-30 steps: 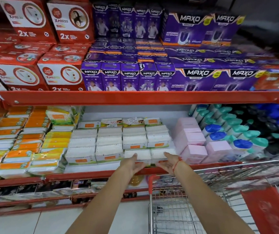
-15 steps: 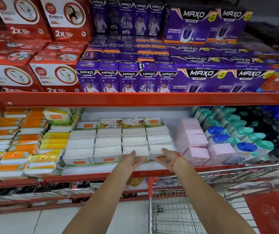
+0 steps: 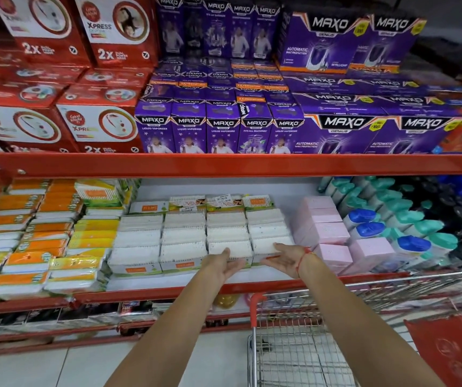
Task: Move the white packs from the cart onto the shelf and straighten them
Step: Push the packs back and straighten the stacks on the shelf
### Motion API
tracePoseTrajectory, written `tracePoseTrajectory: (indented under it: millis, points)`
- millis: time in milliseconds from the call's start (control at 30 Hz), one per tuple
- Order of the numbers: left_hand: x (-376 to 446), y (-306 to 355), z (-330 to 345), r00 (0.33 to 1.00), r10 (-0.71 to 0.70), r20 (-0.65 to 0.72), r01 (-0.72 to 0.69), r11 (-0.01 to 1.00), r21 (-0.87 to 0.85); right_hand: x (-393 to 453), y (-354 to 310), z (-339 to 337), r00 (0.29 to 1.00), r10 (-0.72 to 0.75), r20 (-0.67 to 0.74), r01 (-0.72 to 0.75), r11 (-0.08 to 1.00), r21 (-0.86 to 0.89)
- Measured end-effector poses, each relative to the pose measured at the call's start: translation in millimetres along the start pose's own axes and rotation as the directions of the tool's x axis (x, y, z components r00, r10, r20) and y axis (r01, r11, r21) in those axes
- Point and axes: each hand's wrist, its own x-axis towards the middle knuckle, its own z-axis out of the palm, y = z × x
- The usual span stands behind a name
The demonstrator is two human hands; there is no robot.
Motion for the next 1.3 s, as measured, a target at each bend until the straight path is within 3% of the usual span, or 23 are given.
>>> tracePoseTrajectory:
  millis: [267, 333, 367, 400, 433, 500, 533, 567, 600, 667, 700, 767, 833, 967, 1100, 1200, 1300]
  points:
    - [4, 0, 1, 1.000, 0.012, -0.007, -0.012, 0.999, 0.038, -13, -1, 4, 0.999, 0.024, -0.034, -0.027, 0.997, -0.078]
    - [0, 2, -1, 1.000, 0.001, 0.018, -0.002, 0.998, 0.062, -24, -2, 10, 0.998, -0.016, -0.067, 0.001, 0.974, -0.228]
    - [-4, 4, -4, 0.999, -0.009, 0.035, 0.006, 0.995, 0.101, -30, -2, 13, 0.993, -0.068, -0.102, 0.019, 0.907, -0.421]
    - [-9, 7, -8, 0.999, -0.013, 0.048, 0.005, 0.986, 0.165, -37, -2, 19, 0.975, -0.169, -0.145, 0.029, 0.742, -0.670]
    - [-14, 10, -14, 0.998, 0.000, 0.060, -0.015, 0.968, 0.249, -43, -3, 24, 0.931, -0.328, -0.163, 0.015, 0.478, -0.878]
    - [-26, 21, -28, 0.988, 0.115, 0.103, -0.150, 0.874, 0.462, -51, -5, 41, 0.721, -0.693, 0.014, -0.074, -0.097, -0.992]
    - [-31, 28, -39, 0.958, 0.246, 0.149, -0.287, 0.767, 0.574, -54, -4, 54, 0.609, -0.778, 0.155, -0.053, -0.235, -0.971]
    - [-34, 38, -53, 0.884, 0.408, 0.228, -0.445, 0.586, 0.678, -56, -2, 70, 0.535, -0.795, 0.285, 0.031, -0.319, -0.947]
    - [-37, 50, -69, 0.765, 0.552, 0.331, -0.561, 0.319, 0.764, -55, 2, 86, 0.509, -0.757, 0.409, 0.125, -0.406, -0.905]
    - [-36, 75, -103, 0.533, 0.652, 0.540, -0.536, -0.233, 0.811, -49, 11, 115, 0.515, -0.593, 0.619, 0.322, -0.535, -0.781]
    - [-30, 86, -122, 0.493, 0.628, 0.602, -0.453, -0.406, 0.794, -43, 18, 129, 0.541, -0.492, 0.682, 0.412, -0.551, -0.725]
    - [-17, 102, -153, 0.540, 0.549, 0.638, -0.292, -0.589, 0.753, -28, 31, 146, 0.622, -0.278, 0.732, 0.498, -0.581, -0.644]
    - [-4, 119, -180, 0.634, 0.466, 0.618, -0.163, -0.700, 0.696, -8, 46, 167, 0.652, -0.150, 0.744, 0.468, -0.693, -0.549]
    - [16, 128, -194, 0.720, 0.364, 0.591, -0.099, -0.789, 0.606, 26, 51, 190, 0.693, -0.125, 0.710, 0.366, -0.788, -0.495]
    - [32, 126, -197, 0.690, 0.374, 0.619, -0.153, -0.761, 0.630, 40, 58, 189, 0.671, -0.165, 0.723, 0.349, -0.790, -0.504]
    - [33, 126, -199, 0.723, 0.373, 0.581, -0.165, -0.724, 0.670, 38, 68, 183, 0.629, -0.212, 0.748, 0.363, -0.771, -0.524]
    - [33, 128, -199, 0.713, 0.369, 0.596, -0.182, -0.723, 0.666, 35, 69, 184, 0.628, -0.226, 0.745, 0.370, -0.755, -0.541]
